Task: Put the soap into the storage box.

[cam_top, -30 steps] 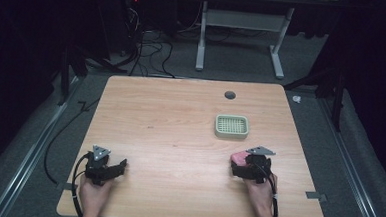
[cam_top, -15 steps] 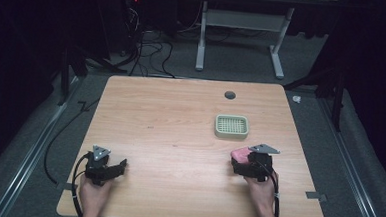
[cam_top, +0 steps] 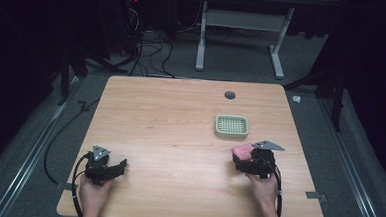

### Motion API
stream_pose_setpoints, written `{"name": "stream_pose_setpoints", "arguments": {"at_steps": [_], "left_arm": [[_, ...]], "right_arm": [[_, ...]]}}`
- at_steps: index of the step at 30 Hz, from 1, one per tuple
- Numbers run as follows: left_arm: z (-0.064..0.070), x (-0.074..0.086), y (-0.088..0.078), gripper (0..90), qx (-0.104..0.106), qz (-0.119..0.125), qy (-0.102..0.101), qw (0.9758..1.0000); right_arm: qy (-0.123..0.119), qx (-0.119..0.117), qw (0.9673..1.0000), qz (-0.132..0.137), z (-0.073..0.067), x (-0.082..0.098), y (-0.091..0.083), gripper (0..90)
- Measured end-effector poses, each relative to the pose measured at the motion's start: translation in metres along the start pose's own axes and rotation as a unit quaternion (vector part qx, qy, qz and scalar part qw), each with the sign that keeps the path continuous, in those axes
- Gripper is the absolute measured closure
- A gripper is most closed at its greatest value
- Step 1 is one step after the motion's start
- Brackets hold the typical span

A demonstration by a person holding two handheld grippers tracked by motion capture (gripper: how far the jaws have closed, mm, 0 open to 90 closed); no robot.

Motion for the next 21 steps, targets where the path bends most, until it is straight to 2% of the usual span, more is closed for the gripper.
{"name": "stream_pose_setpoints", "arguments": {"at_steps": [21], "left_arm": [[0.000,0.000,0.000,23.9,0.000,0.000,0.000,1.0000]], "right_arm": [[-0.007,-0.011,0.9997,0.021,-0.002,-0.040,-0.005,13.7]]}}
Point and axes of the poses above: each handheld gripper's, and its own axes: y roughly forward along the jaws, x roughly out of its underside, z roughly to its right, the point moved 9 cm from there along y, roughly forward along the jaws, and after that the axes turned 8 degrees about x, right-handed, at the moved point
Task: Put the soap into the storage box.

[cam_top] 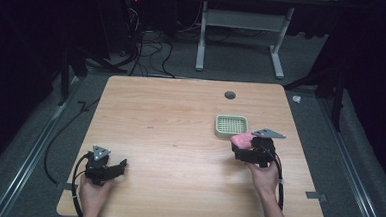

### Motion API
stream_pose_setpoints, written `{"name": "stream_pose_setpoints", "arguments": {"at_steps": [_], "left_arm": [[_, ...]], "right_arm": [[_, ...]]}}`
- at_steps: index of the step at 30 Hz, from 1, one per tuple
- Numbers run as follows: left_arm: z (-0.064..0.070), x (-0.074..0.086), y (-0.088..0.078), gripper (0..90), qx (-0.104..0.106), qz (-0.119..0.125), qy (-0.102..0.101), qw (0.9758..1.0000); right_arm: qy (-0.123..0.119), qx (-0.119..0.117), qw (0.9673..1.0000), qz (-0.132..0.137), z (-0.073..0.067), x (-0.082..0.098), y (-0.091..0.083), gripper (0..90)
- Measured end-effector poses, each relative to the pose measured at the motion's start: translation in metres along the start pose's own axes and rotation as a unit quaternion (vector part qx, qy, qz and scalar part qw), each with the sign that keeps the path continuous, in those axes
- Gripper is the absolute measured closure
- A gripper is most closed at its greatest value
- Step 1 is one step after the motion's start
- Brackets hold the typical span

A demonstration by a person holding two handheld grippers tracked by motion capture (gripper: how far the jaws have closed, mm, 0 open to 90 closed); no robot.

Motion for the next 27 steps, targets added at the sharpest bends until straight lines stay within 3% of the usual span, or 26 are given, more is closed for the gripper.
{"name": "stream_pose_setpoints", "arguments": {"at_steps": [27], "left_arm": [[0.000,0.000,0.000,23.8,0.000,0.001,-0.001,1.0000]], "right_arm": [[0.004,-0.007,0.9999,-0.007,0.001,-0.032,0.016,13.7]]}}
Point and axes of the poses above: each handheld gripper's, and its own axes: y roughly forward along the jaws, x roughly out of its underside, z roughly to its right, the point moved 9 cm from there along y, roughly forward along the jaws, and after that the axes turned 8 degrees about x, right-handed, at the moved point
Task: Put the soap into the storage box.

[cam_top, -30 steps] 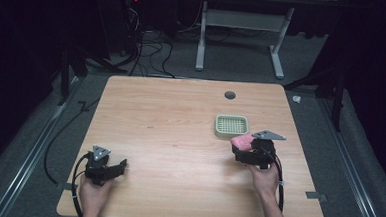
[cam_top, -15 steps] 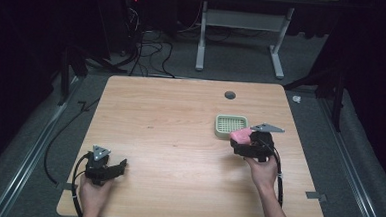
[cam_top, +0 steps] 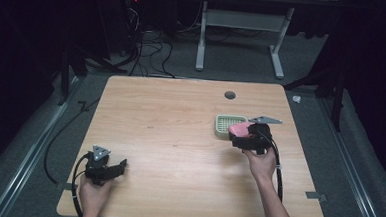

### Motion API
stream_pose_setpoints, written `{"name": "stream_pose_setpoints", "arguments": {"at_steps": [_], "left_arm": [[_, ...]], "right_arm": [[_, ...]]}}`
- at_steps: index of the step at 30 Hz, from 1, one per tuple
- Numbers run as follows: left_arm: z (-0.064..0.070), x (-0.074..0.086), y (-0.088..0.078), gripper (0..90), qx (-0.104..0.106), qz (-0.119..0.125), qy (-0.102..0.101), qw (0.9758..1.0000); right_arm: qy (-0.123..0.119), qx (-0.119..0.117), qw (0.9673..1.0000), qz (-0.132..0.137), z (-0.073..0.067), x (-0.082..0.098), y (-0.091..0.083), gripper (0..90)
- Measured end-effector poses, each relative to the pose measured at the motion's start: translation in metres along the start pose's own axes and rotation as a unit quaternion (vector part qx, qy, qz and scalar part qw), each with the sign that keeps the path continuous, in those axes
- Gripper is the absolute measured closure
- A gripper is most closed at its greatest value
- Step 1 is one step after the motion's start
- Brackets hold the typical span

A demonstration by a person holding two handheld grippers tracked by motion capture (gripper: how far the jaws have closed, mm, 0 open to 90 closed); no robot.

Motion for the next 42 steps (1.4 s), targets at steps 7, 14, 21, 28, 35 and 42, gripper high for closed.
{"name": "stream_pose_setpoints", "arguments": {"at_steps": [7,14,21,28,35,42], "left_arm": [[0.000,0.000,0.000,23.7,0.000,0.000,0.000,1.0000],[0.000,0.000,0.000,23.6,0.000,-0.001,0.000,1.0000],[0.000,0.000,0.000,23.6,0.000,-0.001,0.001,1.0000],[0.000,0.000,0.000,23.6,0.000,-0.001,0.002,1.0000],[0.000,0.000,0.000,23.6,0.001,-0.002,0.002,1.0000],[0.000,0.000,0.000,23.6,0.001,-0.002,0.002,1.0000]], "right_arm": [[0.004,0.000,1.0000,-0.008,0.000,-0.006,0.009,13.7],[0.012,0.003,0.9998,-0.015,0.000,-0.010,0.020,13.6],[0.013,0.009,0.9995,-0.029,0.001,-0.013,0.033,13.6],[0.016,0.014,0.9990,-0.039,-0.001,-0.018,0.046,13.6],[0.027,0.019,0.9983,-0.048,-0.001,-0.022,0.059,13.6],[0.035,0.025,0.9971,-0.062,0.001,-0.017,0.072,13.6]]}}
Point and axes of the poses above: each handheld gripper's, and its own axes: y roughly forward along the jaws, x roughly out of its underside, z roughly to its right, the point moved 9 cm from there along y, roughly forward along the jaws, and after that the axes turned 8 degrees about x, right-handed, at the moved point
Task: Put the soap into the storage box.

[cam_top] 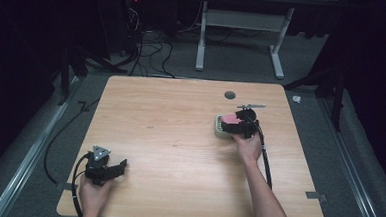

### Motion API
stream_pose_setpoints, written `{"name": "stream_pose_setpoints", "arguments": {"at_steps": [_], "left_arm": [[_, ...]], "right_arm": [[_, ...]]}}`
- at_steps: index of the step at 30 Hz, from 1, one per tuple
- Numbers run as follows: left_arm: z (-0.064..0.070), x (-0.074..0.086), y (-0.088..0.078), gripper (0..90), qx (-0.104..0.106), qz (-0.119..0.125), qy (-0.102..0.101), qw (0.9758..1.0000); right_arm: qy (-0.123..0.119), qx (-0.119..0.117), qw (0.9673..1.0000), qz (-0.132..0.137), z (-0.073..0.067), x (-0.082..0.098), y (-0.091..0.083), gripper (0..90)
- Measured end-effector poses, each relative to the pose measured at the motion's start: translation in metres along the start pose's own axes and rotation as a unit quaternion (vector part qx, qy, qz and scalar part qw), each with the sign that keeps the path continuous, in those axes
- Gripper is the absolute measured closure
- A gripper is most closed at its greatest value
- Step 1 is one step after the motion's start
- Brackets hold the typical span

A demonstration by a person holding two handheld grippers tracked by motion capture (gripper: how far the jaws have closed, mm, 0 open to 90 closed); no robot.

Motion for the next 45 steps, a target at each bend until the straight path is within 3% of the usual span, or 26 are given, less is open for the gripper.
{"name": "stream_pose_setpoints", "arguments": {"at_steps": [34,45], "left_arm": [[0.000,0.000,0.000,23.6,0.000,0.000,0.000,1.0000],[0.000,0.000,0.000,23.6,0.000,0.000,0.000,1.0000]], "right_arm": [[0.014,0.017,0.9994,-0.026,0.002,0.008,0.024,13.3],[0.012,0.023,0.9996,-0.016,0.003,0.006,0.022,13.1]]}}
Point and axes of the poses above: each handheld gripper's, and its own axes: y roughly forward along the jaws, x roughly out of its underside, z roughly to its right, the point moved 9 cm from there along y, roughly forward along the jaws, and after that the axes turned 8 degrees about x, right-handed, at the moved point
